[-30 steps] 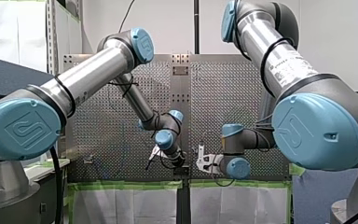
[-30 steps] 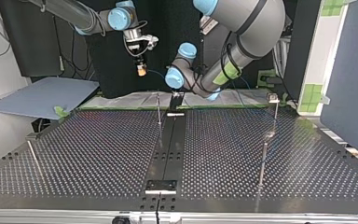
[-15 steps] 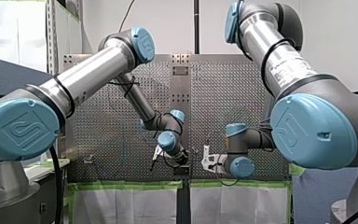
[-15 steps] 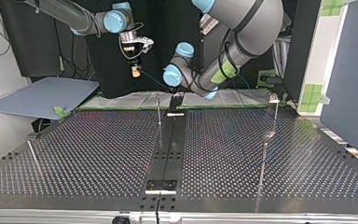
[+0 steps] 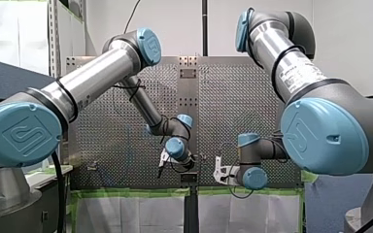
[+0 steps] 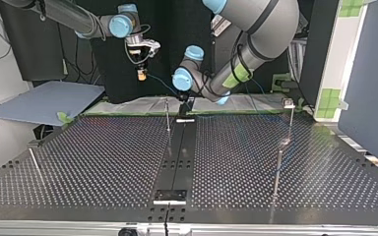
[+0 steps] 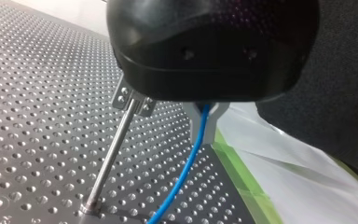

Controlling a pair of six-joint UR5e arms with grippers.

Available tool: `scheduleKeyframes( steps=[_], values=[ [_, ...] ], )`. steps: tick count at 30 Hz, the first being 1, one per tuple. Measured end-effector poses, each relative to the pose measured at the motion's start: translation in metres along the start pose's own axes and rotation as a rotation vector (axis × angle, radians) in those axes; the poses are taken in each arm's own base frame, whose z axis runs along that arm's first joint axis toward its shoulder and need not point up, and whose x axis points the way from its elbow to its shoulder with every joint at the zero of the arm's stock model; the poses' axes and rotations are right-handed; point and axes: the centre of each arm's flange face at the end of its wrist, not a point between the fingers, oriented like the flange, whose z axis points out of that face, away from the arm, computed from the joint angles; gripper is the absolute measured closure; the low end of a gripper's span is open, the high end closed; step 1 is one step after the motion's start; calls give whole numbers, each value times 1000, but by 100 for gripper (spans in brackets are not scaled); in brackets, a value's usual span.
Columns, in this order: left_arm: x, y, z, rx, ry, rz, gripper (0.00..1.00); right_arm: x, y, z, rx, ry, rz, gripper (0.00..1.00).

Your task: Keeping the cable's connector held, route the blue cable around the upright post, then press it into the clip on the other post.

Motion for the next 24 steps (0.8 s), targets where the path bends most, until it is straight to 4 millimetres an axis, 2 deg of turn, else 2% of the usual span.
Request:
scheduleKeyframes(
  steps=[9, 24],
  values=[
    [-1, -4, 1, 23, -12, -6, 100, 12, 3, 21, -3, 3, -15, 100],
    [-6, -6, 5, 36, -60, -35, 100, 29, 20, 45, -4, 53, -12, 100]
  ],
)
